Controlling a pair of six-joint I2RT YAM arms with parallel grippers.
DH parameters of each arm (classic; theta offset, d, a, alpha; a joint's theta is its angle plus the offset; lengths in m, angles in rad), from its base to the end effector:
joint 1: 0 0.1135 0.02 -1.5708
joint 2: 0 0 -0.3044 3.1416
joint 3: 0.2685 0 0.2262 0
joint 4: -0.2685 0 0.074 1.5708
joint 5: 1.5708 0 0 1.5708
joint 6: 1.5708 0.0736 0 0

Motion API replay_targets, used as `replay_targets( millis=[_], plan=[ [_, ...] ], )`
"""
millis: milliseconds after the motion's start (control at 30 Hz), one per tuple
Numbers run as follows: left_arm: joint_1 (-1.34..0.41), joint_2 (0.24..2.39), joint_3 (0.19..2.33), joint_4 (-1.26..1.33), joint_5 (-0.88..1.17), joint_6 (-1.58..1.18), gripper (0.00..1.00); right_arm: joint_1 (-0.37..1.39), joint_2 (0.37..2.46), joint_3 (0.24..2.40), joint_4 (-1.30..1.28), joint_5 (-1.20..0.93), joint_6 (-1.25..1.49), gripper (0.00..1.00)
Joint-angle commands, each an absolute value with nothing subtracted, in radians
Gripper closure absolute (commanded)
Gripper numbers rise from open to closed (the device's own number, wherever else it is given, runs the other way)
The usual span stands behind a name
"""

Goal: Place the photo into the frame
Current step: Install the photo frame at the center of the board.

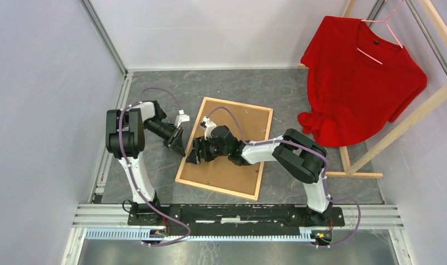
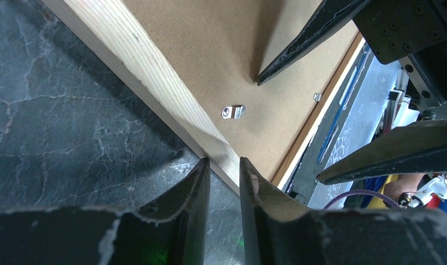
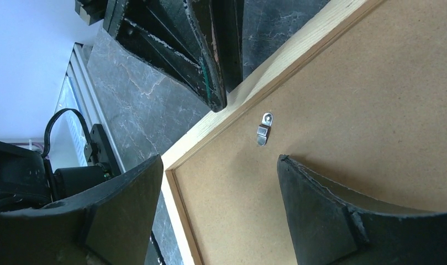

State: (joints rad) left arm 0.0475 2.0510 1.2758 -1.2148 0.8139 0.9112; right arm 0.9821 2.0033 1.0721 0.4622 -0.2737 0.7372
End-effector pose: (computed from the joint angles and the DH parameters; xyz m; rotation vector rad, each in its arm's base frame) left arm 0.3099 -0.0388 0.1599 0.9408 2.6559 -1.3483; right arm 0.2362 0.3896 0.1852 -0.4736 2.2568 1.2760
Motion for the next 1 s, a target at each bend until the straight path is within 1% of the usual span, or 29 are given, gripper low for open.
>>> replay_targets(
  millis=[0,200,533,967],
  plan=[
    [0.038,2.058,1.271,-1.21,0.842,0.953,0.69,0.989,2.028,1.117,0.5,-0.286,0.739,0.18],
    [0.038,2.063,1.263,-1.194,0.823,0.943,0.74,0.991,2.053,1.132,0.502,-0.296,0.745,0.19],
    [0.037,2.062,1.267,-1.194,0.823,0.939,0.75,0.996,2.087,1.15,0.505,-0.308,0.755,0.22],
    [0.037,2.059,1.263,-1.192,0.819,0.936,0.75,1.003,2.118,1.181,0.503,-0.305,0.762,0.23]
  ],
)
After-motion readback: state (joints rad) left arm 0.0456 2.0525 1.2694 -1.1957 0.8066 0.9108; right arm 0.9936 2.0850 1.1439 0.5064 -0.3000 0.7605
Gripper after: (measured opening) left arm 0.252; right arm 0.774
